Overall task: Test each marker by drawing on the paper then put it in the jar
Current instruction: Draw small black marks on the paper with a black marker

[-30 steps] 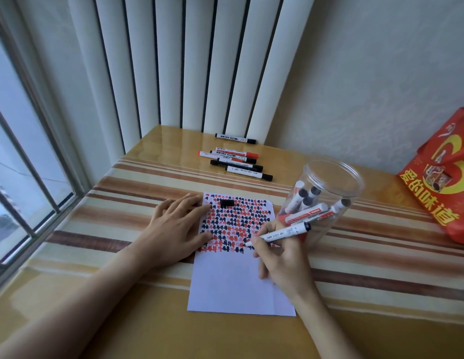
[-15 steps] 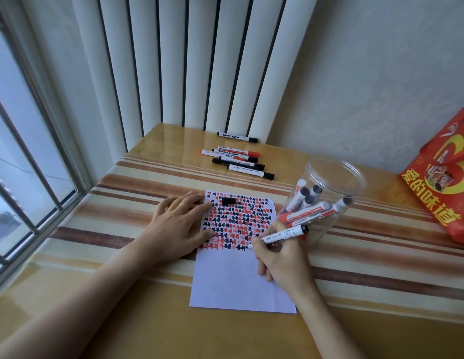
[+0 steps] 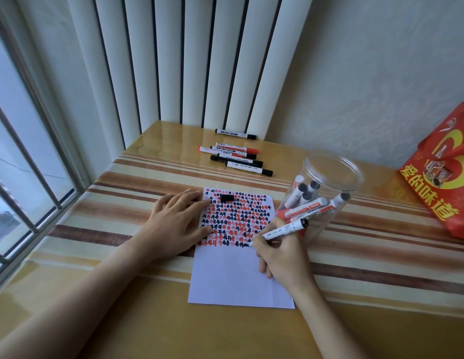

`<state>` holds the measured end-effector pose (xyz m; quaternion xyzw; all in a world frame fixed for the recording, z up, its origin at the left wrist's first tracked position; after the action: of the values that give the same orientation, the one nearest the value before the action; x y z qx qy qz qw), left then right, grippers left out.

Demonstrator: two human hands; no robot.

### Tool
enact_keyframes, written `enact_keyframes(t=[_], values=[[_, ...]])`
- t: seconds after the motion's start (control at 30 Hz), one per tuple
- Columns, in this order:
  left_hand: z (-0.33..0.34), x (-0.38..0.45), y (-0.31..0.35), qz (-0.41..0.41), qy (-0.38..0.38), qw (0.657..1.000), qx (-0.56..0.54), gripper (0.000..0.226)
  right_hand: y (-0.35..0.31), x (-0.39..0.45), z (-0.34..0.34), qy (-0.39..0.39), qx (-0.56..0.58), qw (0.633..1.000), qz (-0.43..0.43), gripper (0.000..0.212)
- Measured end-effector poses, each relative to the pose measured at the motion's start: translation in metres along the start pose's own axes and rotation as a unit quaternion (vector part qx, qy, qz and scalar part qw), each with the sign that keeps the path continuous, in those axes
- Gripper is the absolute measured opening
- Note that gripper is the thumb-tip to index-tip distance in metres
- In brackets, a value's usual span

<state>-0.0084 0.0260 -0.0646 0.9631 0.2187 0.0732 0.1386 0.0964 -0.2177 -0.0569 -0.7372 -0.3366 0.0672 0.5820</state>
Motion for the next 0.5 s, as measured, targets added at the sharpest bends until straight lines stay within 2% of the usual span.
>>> enact_keyframes(t=[0.5], values=[[-0.0011,-0.0002,0.0003,-0.001,-0.005,1.000,-0.002,0.079,0.0015,0.0016,0.0015,0.007,0.013,1.000,-0.011,0.020]])
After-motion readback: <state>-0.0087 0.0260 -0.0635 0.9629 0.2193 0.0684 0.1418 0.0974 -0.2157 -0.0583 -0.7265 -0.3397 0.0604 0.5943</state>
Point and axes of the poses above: each hand's wrist, its own x-axis towards the middle knuckle, its own z-axis out of the palm, y = z × x, the point moved 2 cm from there along x, towards the middle knuckle, and after that the axes turned 14 degrees about -z, right-handed, at the moved point
